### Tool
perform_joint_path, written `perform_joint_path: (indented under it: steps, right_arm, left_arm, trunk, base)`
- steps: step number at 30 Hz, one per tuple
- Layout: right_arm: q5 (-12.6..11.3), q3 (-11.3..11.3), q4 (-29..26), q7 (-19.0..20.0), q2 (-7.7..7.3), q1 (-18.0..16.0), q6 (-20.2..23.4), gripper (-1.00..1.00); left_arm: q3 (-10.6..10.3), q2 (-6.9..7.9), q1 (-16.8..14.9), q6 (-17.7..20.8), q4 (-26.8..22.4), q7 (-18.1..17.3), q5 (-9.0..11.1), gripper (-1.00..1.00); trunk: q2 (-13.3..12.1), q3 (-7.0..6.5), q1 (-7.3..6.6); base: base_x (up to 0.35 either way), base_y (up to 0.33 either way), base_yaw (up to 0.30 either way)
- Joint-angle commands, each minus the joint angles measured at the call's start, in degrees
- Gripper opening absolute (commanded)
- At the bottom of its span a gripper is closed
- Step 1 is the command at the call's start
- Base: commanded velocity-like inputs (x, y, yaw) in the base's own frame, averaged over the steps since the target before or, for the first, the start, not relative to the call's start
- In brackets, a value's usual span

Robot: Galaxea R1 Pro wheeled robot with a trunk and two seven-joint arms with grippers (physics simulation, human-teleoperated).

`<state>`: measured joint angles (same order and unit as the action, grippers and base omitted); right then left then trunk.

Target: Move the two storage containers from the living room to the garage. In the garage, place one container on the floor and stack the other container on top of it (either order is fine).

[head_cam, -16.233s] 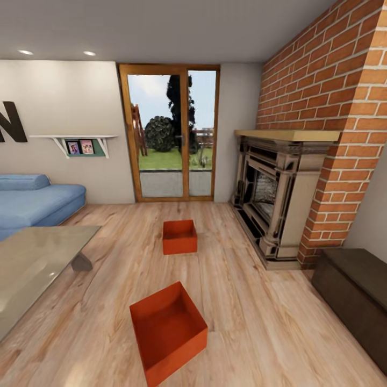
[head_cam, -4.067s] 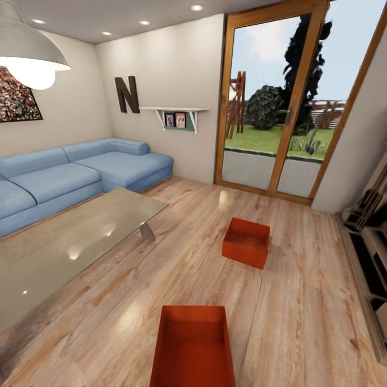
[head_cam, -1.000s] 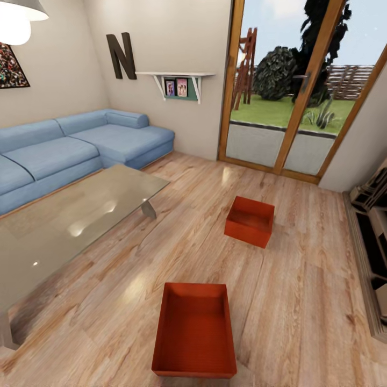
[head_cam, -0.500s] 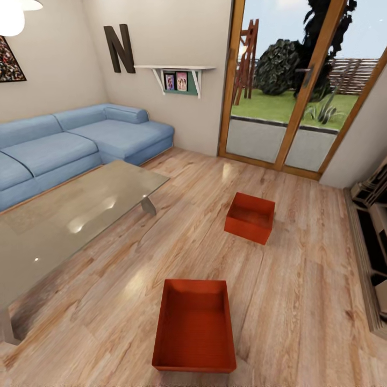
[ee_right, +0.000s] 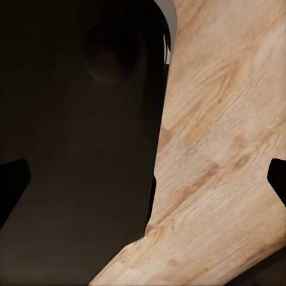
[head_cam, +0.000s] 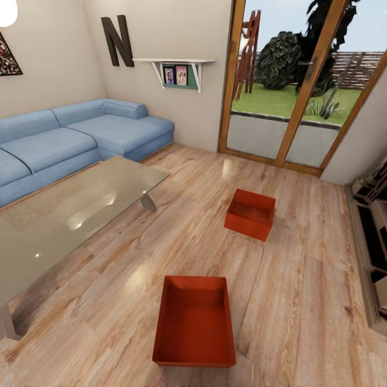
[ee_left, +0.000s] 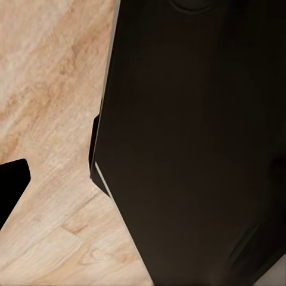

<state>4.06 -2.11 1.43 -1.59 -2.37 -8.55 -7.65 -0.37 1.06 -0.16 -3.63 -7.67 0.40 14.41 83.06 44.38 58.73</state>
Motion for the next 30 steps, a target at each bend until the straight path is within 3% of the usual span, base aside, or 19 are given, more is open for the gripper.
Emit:
perform_joint_path:
  steps: [1, 30]
  right_arm:
    - [0.4, -0.2, 0.2, -0.2, 0.0, -0.1, -0.3, 1.0]
    - [0.4, -0.2, 0.2, -0.2, 0.0, -0.1, -0.3, 1.0]
  left_arm:
    - [-0.1, 0.0, 0.0, -0.2, 0.0, 0.0, 0.3, 1.0]
    - [-0.1, 0.0, 0.0, -0.2, 0.0, 0.0, 0.3, 1.0]
  trunk:
    - [0.0, 0.13, 0.0]
    - [0.0, 2.76, 0.0]
  base:
    - [0.0, 0.0, 0.0]
    - [0.0, 0.0, 0.0]
